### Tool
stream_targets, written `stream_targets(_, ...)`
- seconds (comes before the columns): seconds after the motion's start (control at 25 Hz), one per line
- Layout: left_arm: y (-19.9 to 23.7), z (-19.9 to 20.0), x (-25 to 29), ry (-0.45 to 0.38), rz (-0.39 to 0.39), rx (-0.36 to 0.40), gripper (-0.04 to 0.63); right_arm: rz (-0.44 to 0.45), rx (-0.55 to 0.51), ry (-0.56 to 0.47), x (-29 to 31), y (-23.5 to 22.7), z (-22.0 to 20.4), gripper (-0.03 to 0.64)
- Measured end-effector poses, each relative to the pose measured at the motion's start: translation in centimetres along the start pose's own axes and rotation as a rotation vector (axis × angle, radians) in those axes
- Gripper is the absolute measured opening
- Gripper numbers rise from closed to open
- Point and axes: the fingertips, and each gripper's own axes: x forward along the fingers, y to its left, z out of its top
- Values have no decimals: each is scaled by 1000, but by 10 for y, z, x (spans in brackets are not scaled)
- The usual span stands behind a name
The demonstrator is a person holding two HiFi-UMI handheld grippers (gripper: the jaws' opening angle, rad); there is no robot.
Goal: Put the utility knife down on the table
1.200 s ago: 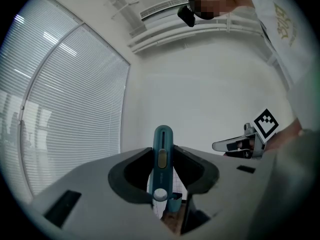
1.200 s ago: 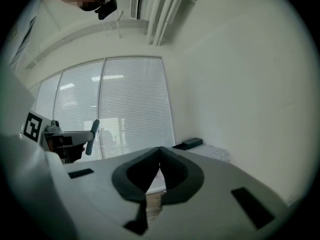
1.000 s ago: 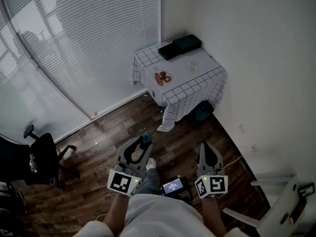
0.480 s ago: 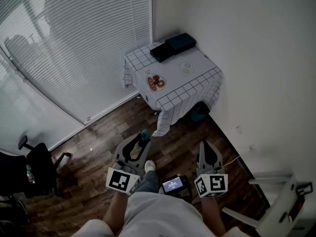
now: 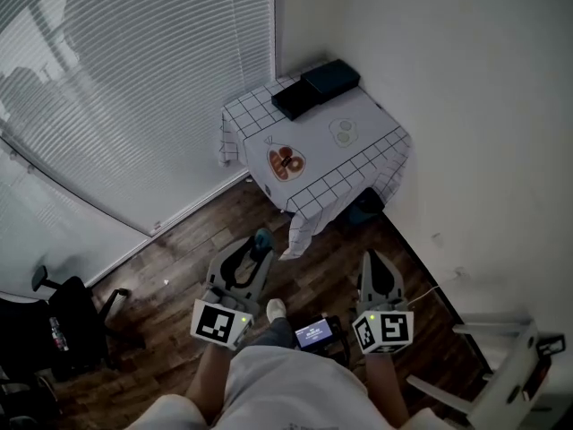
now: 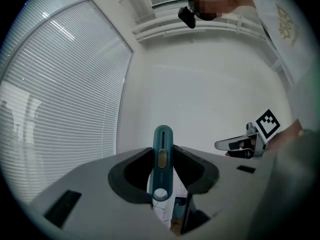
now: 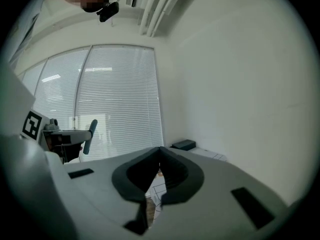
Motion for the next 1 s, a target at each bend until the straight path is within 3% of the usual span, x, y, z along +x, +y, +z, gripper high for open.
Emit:
stream_targets(0.44,52,6,28,-14,-40,15,137,-25,-6,3,49,20,3,8)
stream_targets(1.0,65,-3,83,3,-63,13,137,-44,12,15,88,-12,6,8)
